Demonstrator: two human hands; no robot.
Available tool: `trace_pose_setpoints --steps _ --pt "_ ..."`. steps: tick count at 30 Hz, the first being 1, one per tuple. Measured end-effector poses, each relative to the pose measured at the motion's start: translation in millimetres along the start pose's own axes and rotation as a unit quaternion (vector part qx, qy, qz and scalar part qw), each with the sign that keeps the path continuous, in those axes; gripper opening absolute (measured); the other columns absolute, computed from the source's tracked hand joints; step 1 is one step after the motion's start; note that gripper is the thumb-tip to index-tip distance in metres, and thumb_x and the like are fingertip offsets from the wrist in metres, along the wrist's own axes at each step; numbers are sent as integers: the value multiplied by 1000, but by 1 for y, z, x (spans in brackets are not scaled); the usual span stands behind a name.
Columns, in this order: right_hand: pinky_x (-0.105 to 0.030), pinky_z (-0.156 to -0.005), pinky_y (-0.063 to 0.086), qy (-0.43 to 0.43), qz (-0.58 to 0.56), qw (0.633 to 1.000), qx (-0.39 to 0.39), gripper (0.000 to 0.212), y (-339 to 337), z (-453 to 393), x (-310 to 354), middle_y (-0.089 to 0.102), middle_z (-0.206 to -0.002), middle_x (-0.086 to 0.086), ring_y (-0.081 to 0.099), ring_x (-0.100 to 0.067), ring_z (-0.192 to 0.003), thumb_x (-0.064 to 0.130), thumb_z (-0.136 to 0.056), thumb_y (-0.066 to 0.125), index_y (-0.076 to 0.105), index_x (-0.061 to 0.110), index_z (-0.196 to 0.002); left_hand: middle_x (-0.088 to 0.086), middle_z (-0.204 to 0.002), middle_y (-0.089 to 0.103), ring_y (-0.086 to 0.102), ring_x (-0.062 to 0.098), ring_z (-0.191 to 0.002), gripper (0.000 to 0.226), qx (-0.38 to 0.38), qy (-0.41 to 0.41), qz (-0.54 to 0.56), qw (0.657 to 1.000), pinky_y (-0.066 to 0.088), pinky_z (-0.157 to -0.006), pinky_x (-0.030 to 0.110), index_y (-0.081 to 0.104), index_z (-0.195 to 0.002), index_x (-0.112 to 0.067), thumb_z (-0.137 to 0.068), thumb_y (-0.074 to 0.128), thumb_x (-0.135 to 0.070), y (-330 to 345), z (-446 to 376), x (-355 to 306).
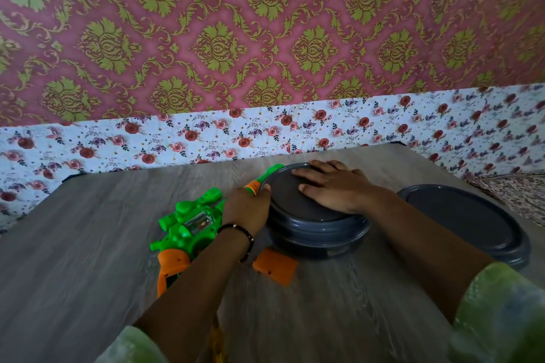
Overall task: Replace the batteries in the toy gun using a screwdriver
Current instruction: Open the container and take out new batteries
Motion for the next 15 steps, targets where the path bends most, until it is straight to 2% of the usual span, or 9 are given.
trace_pose_setpoints --steps 3,5,7,9,11,12,14,15 --pt "-53 -109 12 -7 8 1000 -26 48 0 1 1 8 -157 11 4 -22 -143 62 -91 21 16 55 -138 5 -51 39 42 23 -54 51 1 -44 2 999 28 -57 32 37 -51 -12 -97 55 -28 2 -8 4" --pt "-52 -108 14 -8 18 999 -39 48 -1 3 4 10 -157 10 7 -23 -142 61 -91 22 18 53 -139 10 -57 49 50 30 -64 46 4 -58 5 998 30 -59 30 48 -55 -8 -96 55 -29 3 -11 6" --pt "-51 -107 19 -7 24 998 -65 49 -3 5 6 17 -155 9 15 -23 -141 61 -91 26 24 49 -139 25 -82 66 60 39 -84 40 0 -62 11 998 33 -61 29 64 -76 4 -95 57 -31 2 -13 6" --pt "-48 -105 26 -4 13 994 -105 48 -5 7 6 30 -151 8 27 -22 -137 59 -91 32 35 44 -137 31 -107 67 62 40 -92 41 -7 -69 15 998 35 -65 29 67 -92 6 -94 57 -34 2 -11 8" --pt "-41 -98 40 4 -52 984 -172 40 -8 11 1 54 -133 3 49 -22 -120 52 -91 41 54 34 -125 30 -112 66 63 40 -101 43 -8 -64 12 998 41 -70 33 67 -95 6 -95 56 -35 3 -7 6" --pt "-37 -88 46 18 -96 974 -205 34 -10 13 -3 65 -114 -1 58 -23 -104 47 -92 44 63 27 -112 30 -111 67 63 40 -103 41 -11 -53 -1 999 45 -75 35 67 -87 3 -96 54 -36 3 -5 4" --pt "-31 -67 47 45 -138 960 -238 34 -14 22 -6 65 -77 -3 61 -25 -78 41 -93 44 66 16 -87 30 -108 67 63 40 -103 45 -12 -9 -44 999 45 -79 37 50 -63 -9 -101 48 -35 2 3 -4" --pt "-30 -66 46 50 -148 958 -240 32 -15 25 -6 64 -75 -3 60 -25 -75 40 -93 44 65 16 -87 30 -107 66 62 40 -102 48 -5 12 -66 998 44 -77 37 42 -59 -13 -102 44 -34 1 7 -7"
Point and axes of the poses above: each hand's wrist, its own z-axis away from the middle knuckle, its own y-axis out of the palm, x = y × z, the point moved 4 cm from there along -z, towards the middle knuckle
